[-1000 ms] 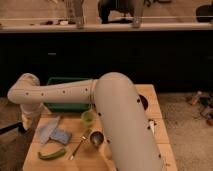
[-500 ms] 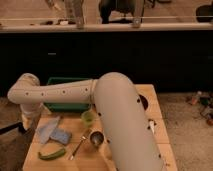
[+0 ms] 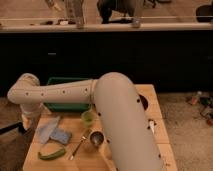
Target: Wipe purple bowl with towel
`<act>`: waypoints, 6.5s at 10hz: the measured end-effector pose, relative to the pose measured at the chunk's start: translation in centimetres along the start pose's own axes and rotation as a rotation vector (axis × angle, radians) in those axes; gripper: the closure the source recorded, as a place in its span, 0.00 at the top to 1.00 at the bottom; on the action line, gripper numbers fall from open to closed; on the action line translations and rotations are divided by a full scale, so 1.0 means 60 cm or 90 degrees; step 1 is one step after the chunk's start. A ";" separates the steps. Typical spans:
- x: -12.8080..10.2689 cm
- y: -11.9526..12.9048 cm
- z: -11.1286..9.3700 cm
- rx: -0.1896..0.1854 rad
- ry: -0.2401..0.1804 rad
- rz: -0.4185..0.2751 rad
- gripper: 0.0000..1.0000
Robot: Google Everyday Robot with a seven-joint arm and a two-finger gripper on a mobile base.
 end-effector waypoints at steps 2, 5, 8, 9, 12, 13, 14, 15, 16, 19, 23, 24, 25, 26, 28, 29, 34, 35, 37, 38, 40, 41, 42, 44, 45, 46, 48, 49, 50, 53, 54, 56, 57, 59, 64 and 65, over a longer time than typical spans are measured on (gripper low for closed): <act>0.002 -0.017 0.011 -0.069 -0.026 -0.029 0.80; 0.002 -0.032 0.028 -0.134 -0.059 -0.055 0.80; -0.001 -0.040 0.052 -0.132 -0.081 -0.063 0.80; -0.005 -0.034 0.060 -0.121 -0.087 -0.057 0.80; -0.010 -0.023 0.070 -0.093 -0.089 -0.054 0.80; -0.011 -0.020 0.070 -0.084 -0.086 -0.060 0.80; -0.012 -0.016 0.070 -0.082 -0.084 -0.064 0.80; -0.013 -0.012 0.071 -0.085 -0.084 -0.074 0.80; -0.013 -0.009 0.075 -0.092 -0.084 -0.084 0.80; -0.024 0.011 0.095 -0.139 -0.106 -0.105 0.80; -0.045 0.054 0.143 -0.161 -0.158 -0.113 0.80; -0.049 0.062 0.156 -0.158 -0.172 -0.114 0.80; -0.053 0.067 0.169 -0.148 -0.183 -0.114 0.80; -0.056 0.073 0.180 -0.137 -0.192 -0.113 0.80; -0.059 0.080 0.191 -0.116 -0.203 -0.109 0.78; -0.060 0.081 0.193 -0.111 -0.205 -0.108 0.68; -0.057 0.070 0.182 -0.109 -0.205 -0.112 0.19; -0.056 0.071 0.178 -0.110 -0.205 -0.112 0.07; -0.056 0.076 0.177 -0.113 -0.207 -0.109 0.00; -0.056 0.077 0.177 -0.113 -0.207 -0.109 0.00; -0.054 0.080 0.173 -0.115 -0.201 -0.110 0.00; -0.048 0.074 0.158 -0.123 -0.192 -0.112 0.00; -0.043 0.063 0.140 -0.128 -0.181 -0.114 0.00; -0.036 0.056 0.112 -0.135 -0.160 -0.112 0.00; -0.028 0.053 0.093 -0.138 -0.143 -0.109 0.00; -0.019 0.048 0.080 -0.139 -0.129 -0.109 0.00; -0.001 0.048 0.058 -0.141 -0.109 -0.106 0.00; 0.016 0.054 0.045 -0.142 -0.097 -0.102 0.00; 0.030 0.065 0.036 -0.144 -0.090 -0.098 0.00; 0.087 0.113 0.010 -0.156 -0.070 -0.070 0.00; 0.098 0.127 0.006 -0.161 -0.067 -0.060 0.00; 0.118 0.155 -0.005 -0.175 -0.064 -0.034 0.00; 0.121 0.168 -0.010 -0.181 -0.064 -0.025 0.00; 0.120 0.199 -0.024 -0.195 -0.066 0.004 0.00; 0.114 0.217 -0.031 -0.196 -0.072 0.015 0.00; 0.112 0.221 -0.032 -0.196 -0.073 0.017 0.00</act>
